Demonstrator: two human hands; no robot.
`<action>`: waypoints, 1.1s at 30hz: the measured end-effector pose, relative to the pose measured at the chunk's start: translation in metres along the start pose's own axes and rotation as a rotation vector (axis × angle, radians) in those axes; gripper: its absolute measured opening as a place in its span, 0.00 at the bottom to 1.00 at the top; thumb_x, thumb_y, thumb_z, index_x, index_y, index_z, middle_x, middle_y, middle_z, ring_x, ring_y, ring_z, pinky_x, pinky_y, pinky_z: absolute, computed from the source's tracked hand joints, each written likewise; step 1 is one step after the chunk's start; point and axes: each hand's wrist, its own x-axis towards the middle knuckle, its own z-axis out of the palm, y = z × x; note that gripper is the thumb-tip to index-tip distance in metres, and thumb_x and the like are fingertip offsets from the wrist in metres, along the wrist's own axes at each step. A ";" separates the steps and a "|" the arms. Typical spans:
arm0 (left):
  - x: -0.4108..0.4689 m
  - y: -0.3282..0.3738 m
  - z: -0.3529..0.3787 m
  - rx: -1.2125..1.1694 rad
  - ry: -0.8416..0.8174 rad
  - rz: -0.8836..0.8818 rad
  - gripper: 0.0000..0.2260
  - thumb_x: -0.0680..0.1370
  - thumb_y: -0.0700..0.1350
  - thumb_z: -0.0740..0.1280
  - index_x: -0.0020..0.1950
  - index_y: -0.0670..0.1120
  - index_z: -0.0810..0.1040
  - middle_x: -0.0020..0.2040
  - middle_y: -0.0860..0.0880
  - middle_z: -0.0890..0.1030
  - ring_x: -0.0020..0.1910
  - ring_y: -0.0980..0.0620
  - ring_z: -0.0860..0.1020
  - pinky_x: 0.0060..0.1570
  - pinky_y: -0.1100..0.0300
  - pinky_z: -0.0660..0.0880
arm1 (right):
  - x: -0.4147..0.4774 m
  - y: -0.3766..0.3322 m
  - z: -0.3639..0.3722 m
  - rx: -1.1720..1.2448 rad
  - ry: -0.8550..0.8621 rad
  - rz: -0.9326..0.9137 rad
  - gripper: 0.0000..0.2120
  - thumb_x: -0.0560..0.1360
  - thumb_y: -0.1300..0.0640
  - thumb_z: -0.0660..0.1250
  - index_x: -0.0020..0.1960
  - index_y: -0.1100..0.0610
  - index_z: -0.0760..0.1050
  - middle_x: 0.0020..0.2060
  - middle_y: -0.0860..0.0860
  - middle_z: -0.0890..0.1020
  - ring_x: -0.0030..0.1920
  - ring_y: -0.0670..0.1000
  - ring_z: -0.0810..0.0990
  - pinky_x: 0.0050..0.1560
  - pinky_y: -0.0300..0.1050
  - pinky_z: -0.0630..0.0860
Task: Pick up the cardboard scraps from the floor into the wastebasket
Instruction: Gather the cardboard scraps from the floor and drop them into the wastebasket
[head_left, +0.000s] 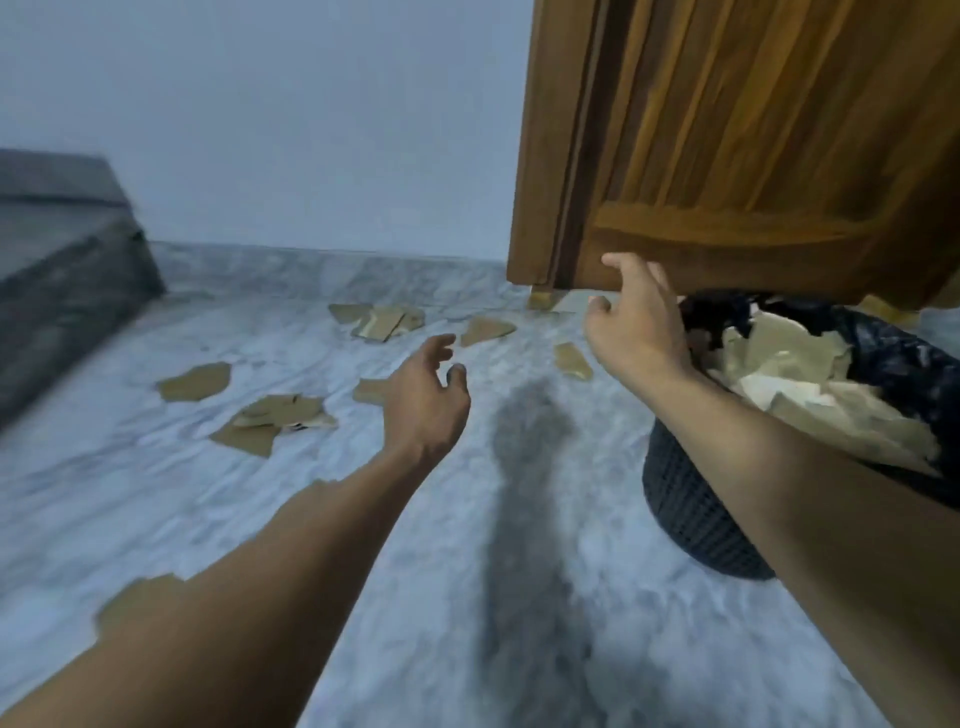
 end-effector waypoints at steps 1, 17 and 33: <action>-0.006 -0.024 -0.018 0.056 0.026 -0.018 0.18 0.82 0.46 0.64 0.72 0.50 0.73 0.66 0.52 0.79 0.60 0.52 0.78 0.58 0.57 0.71 | -0.008 -0.007 0.022 0.001 -0.050 -0.057 0.20 0.83 0.54 0.60 0.74 0.49 0.67 0.71 0.49 0.69 0.67 0.54 0.72 0.55 0.50 0.72; -0.059 -0.268 -0.141 0.792 -0.102 -0.506 0.59 0.57 0.88 0.47 0.73 0.60 0.20 0.80 0.41 0.31 0.79 0.34 0.34 0.74 0.30 0.36 | -0.067 -0.027 0.331 -0.301 -0.789 -0.122 0.56 0.62 0.14 0.48 0.80 0.40 0.34 0.80 0.53 0.32 0.80 0.58 0.32 0.75 0.71 0.38; 0.156 -0.373 -0.219 0.797 -0.392 -0.177 0.65 0.56 0.85 0.61 0.77 0.60 0.26 0.80 0.48 0.29 0.78 0.43 0.29 0.74 0.36 0.31 | -0.050 -0.140 0.489 -0.323 -0.880 -0.419 0.42 0.65 0.16 0.49 0.76 0.27 0.50 0.82 0.46 0.46 0.81 0.61 0.38 0.69 0.77 0.32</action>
